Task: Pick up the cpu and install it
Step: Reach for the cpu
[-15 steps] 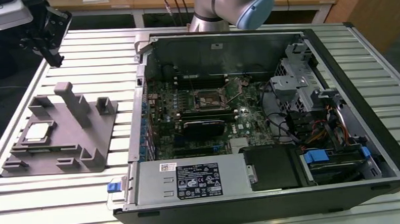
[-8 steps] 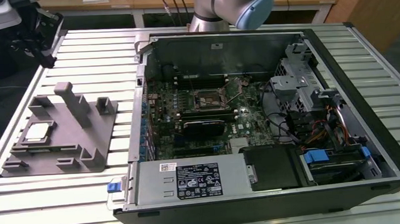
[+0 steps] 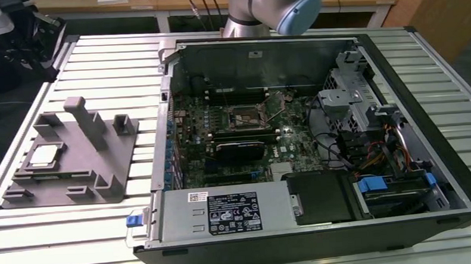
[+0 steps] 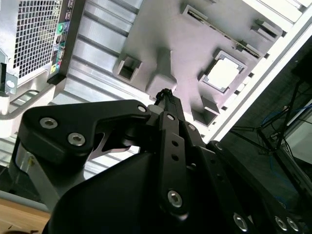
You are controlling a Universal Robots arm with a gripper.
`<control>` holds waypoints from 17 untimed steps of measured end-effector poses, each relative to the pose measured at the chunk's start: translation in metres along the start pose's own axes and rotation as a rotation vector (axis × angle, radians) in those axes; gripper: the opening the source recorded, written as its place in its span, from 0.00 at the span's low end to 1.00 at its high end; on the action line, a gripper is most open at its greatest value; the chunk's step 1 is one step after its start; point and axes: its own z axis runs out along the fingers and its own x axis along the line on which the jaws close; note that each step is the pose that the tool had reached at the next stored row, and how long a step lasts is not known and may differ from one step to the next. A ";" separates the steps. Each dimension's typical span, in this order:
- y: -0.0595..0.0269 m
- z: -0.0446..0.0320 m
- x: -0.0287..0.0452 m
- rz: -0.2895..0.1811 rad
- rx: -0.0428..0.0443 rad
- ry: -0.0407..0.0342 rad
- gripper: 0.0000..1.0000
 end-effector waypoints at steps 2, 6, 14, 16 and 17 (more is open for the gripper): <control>-0.0002 0.0016 0.0022 0.000 -0.0001 -0.0001 0.11; -0.0008 0.0050 0.0069 0.000 0.0000 0.0000 0.11; -0.0019 0.0104 0.0195 0.000 0.0000 0.0000 0.11; -0.0023 0.0115 0.0231 0.000 -0.0001 -0.0001 0.11; -0.0024 0.0120 0.0249 0.000 0.0000 0.0000 0.11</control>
